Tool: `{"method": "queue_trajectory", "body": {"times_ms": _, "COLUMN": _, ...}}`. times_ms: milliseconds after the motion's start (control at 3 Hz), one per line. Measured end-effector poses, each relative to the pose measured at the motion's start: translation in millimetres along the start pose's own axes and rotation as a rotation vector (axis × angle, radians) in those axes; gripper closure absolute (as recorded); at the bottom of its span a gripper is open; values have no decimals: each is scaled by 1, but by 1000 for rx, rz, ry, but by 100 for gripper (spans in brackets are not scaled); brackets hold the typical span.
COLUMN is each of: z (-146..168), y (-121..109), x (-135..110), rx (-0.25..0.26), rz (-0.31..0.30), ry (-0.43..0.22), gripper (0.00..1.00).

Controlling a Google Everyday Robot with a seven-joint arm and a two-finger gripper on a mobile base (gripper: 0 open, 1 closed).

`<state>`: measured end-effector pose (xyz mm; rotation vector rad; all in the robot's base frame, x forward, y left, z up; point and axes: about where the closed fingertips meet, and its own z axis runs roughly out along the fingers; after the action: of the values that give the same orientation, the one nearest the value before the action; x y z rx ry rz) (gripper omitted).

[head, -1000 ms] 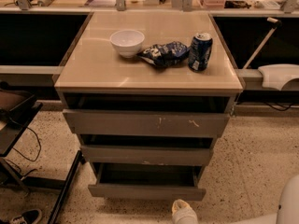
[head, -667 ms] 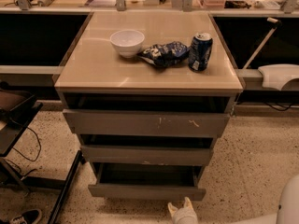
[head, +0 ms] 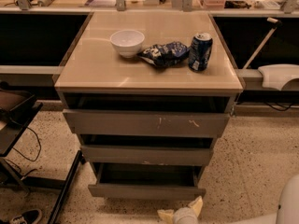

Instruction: Open bottom drawer

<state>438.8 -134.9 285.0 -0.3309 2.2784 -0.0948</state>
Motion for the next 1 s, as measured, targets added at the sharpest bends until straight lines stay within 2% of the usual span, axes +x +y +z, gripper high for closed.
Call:
{"method": "queue_trajectory", "body": {"times_ms": 333, "z": 3, "y": 3, "x": -2, "rx": 13, "rz": -104, "ry": 44, "gripper": 0}}
{"method": "queue_trajectory", "body": {"times_ms": 667, "z": 2, "y": 0, "x": 10, "rx": 58, "rz": -445, "ry": 122, "gripper": 0}}
{"method": "queue_trajectory", "body": {"times_ms": 1000, "z": 10, "y": 24, "x": -6, "rx": 33, "rz": -604, "ry": 101, "gripper": 0}}
